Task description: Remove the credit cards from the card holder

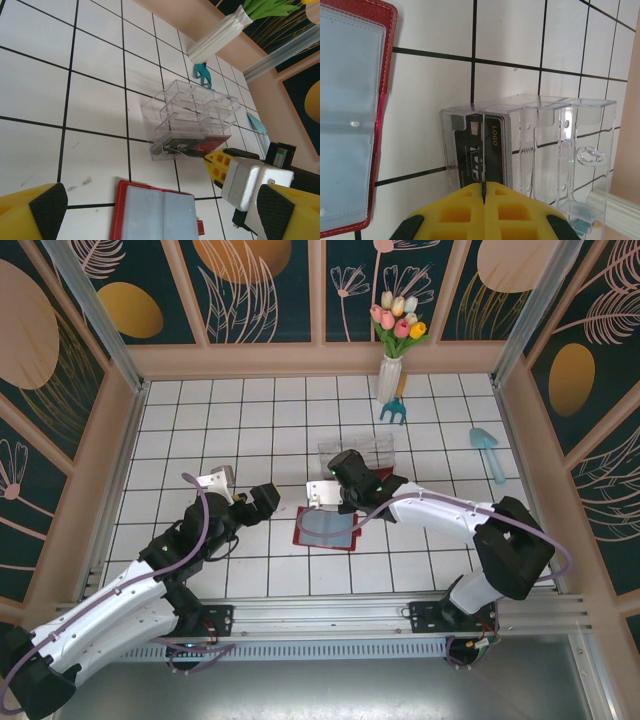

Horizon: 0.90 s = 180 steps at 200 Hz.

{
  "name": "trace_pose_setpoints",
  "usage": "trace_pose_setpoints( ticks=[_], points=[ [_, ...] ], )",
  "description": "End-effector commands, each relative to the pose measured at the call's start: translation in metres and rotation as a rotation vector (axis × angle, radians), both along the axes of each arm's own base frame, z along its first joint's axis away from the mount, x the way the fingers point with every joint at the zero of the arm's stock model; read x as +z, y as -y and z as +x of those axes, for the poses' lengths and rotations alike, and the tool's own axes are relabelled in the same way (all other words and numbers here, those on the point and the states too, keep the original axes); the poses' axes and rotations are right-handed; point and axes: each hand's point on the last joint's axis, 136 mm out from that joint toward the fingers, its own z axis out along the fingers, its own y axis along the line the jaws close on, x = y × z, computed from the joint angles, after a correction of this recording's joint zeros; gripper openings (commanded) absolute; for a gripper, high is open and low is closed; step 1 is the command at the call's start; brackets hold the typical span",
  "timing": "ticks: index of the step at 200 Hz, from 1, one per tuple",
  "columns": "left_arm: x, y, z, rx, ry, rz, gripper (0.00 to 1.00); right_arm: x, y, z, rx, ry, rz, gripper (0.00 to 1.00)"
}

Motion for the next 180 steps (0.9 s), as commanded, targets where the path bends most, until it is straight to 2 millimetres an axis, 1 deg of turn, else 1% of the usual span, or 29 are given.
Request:
trace_pose_setpoints(
  ticks=[1, 53, 82, 180],
  points=[
    [-0.004, -0.005, 0.000, 0.012, 0.000, 0.018, 0.99, 0.006, -0.010, 0.008, 0.030, 0.013, 0.023, 0.00],
    [-0.007, -0.004, -0.001, 0.010, -0.005, 0.014, 0.99, 0.002, -0.005, 0.019, 0.009, 0.023, 0.023, 0.00],
    [-0.008, -0.005, -0.002, 0.009, -0.008, 0.013, 0.99, -0.003, 0.002, 0.022, -0.004, 0.017, 0.024, 0.00],
    [-0.010, -0.005, -0.002, 0.010, -0.011, 0.015, 0.99, -0.020, 0.004, 0.025, -0.007, -0.003, 0.030, 0.00]
  ],
)
